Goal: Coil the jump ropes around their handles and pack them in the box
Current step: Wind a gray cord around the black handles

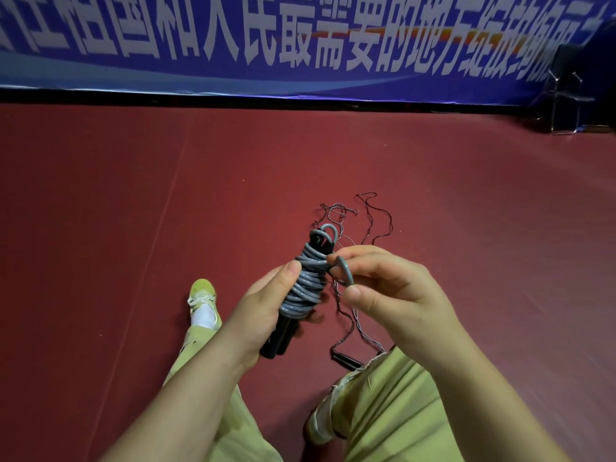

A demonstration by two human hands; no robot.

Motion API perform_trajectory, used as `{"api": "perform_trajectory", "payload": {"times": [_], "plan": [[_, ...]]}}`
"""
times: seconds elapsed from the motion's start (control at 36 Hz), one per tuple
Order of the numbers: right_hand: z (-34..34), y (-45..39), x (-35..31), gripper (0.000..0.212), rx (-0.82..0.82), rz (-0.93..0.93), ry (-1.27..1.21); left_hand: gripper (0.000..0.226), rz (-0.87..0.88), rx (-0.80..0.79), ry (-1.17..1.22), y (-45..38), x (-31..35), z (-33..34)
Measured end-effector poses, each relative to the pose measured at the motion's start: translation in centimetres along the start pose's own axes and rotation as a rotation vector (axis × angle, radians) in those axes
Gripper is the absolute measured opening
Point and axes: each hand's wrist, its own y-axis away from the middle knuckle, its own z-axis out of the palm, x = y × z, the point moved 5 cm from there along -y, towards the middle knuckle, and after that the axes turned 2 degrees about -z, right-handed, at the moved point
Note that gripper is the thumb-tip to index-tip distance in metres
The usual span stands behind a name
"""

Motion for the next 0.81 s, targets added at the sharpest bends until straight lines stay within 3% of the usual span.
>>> {"api": "perform_trajectory", "payload": {"times": [0.08,0.22,0.42,0.64,0.72,0.81], "plan": [[-0.4,0.0,0.2,0.02,0.096,0.027,-0.092,0.041,0.024,-0.015,-0.014,0.2,0.2,0.0],[-1.1,0.4,0.9,0.051,0.217,0.117,-0.221,0.033,0.078,-0.087,-0.038,0.5,0.8,0.5],[-1.4,0.6,0.8,0.047,0.251,0.201,-0.379,0.042,0.164,-0.168,-0.006,0.9,1.4,1.7],[-2.4,1.0,1.7,0.055,0.274,0.308,-0.435,0.042,0.166,-0.274,-0.044,0.5,1.1,3.0],[-2.6,1.0,1.6,0.046,0.287,0.323,-0.423,0.04,0.183,-0.255,-0.002,0.2,1.2,2.7],[-2.4,1.1,1.5,0.018,0.245,0.357,-0.391,0.039,0.198,-0.232,0.037,0.1,1.3,2.4]]}}
